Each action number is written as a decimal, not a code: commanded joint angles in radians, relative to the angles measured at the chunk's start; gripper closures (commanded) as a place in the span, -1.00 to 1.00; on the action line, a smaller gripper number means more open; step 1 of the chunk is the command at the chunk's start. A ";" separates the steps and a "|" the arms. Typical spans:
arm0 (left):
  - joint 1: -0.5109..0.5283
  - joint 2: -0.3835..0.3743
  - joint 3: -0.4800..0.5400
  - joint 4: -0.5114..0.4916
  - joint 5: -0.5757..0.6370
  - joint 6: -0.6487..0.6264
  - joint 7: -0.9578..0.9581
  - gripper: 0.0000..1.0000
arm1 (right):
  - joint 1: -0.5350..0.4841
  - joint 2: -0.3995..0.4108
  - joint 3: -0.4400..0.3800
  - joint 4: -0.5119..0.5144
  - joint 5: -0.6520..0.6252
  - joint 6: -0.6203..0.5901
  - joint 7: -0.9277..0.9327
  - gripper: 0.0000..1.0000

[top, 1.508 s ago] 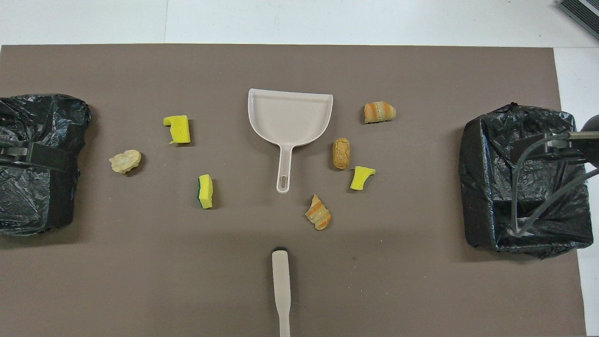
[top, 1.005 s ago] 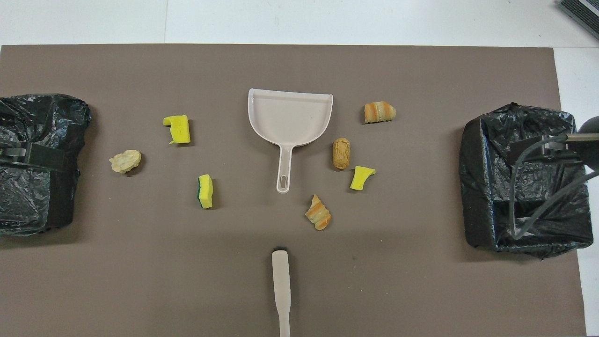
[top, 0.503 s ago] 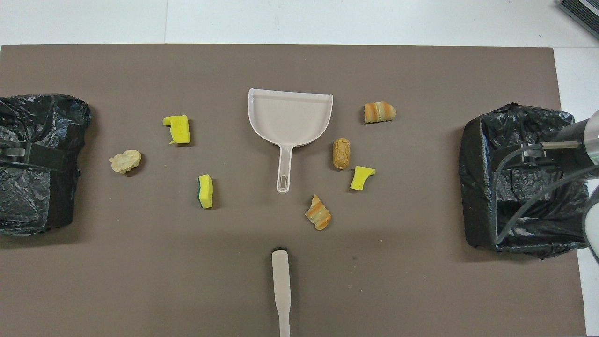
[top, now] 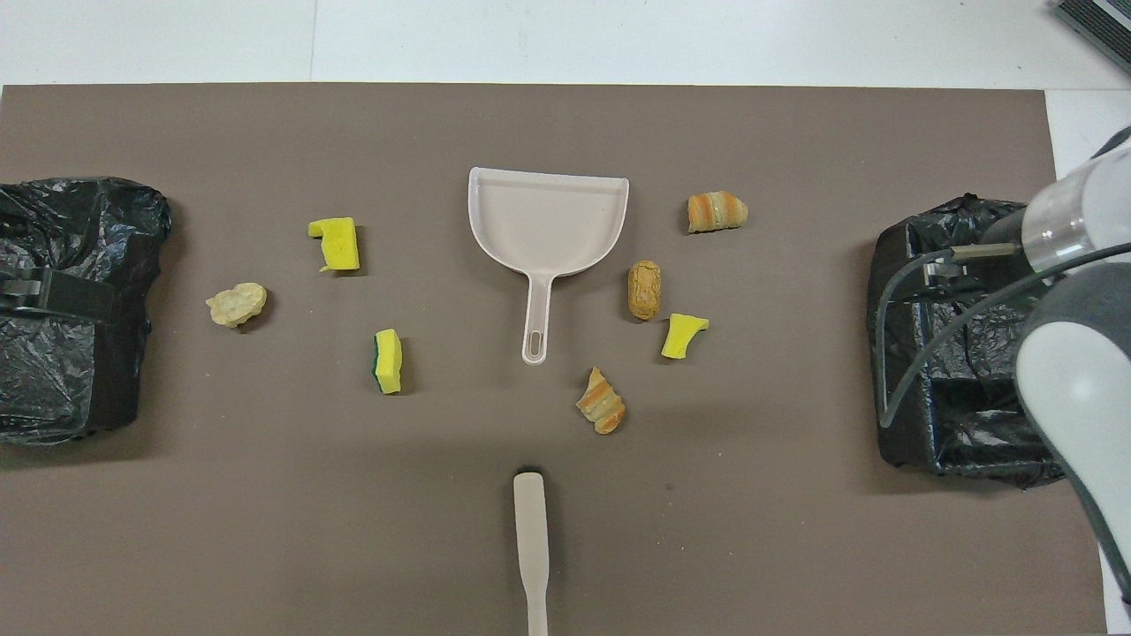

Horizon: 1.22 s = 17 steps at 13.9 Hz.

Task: Sweep and dump trash in bin
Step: 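Reach the right gripper over the table to the dustpan handle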

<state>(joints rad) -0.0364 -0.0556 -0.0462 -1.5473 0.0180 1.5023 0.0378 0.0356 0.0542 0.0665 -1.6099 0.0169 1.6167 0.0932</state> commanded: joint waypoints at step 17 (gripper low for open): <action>-0.213 -0.199 -0.003 -0.401 -0.009 0.142 -0.137 -1.00 | 0.409 0.328 0.021 0.033 0.003 0.428 0.503 -1.00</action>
<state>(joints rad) -0.2076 -0.1852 -0.0633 -1.8502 0.0131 1.6024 -0.0632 0.4251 0.3345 0.0911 -1.5995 0.0197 2.0195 0.5628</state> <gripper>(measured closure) 0.000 0.000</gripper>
